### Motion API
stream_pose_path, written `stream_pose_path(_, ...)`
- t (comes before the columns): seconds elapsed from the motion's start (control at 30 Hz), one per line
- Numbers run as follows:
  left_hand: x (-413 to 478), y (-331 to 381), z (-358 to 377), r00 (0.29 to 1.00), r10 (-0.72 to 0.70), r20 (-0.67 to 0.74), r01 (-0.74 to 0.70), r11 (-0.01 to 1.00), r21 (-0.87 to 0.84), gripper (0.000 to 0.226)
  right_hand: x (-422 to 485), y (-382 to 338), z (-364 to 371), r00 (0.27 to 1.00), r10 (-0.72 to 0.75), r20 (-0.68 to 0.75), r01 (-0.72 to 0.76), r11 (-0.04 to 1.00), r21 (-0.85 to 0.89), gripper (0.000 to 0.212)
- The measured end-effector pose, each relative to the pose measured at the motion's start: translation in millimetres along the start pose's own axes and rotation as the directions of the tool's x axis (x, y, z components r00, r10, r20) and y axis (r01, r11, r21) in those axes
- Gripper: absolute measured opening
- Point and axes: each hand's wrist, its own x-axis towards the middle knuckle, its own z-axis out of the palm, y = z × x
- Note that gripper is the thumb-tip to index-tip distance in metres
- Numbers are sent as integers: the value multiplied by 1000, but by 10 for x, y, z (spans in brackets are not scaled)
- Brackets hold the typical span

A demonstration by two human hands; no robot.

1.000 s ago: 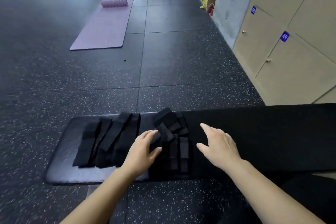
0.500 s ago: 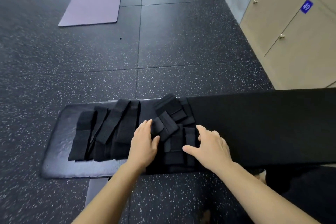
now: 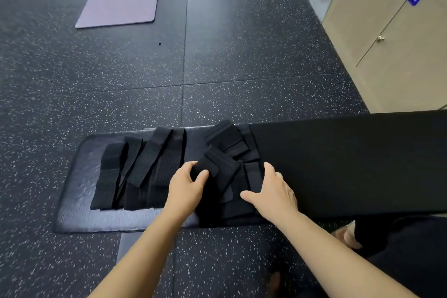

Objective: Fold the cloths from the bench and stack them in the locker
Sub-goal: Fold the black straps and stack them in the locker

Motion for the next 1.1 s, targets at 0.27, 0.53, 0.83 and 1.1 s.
stream_pose_path(0.27,-264,-97,-19,991,-106,87,133,892,-431,10,19,45,-12,997,70,38,-72,994,77,85)
stream_pose_path(0.53,-314,-71,-101,989,-147,18,125,758,-640,11,12,51,-24,998,57,18,-57,998,37,65)
stream_pose_path(0.83,-457,-152,311,994,-98,37,104,964,-245,15,-20,101,-2,996,91,10,-91,978,190,62)
stream_pose_path(1.1,-454,-20,387,959,-258,117,281,923,-265,52,24,126,33,996,94,0,-93,981,173,30)
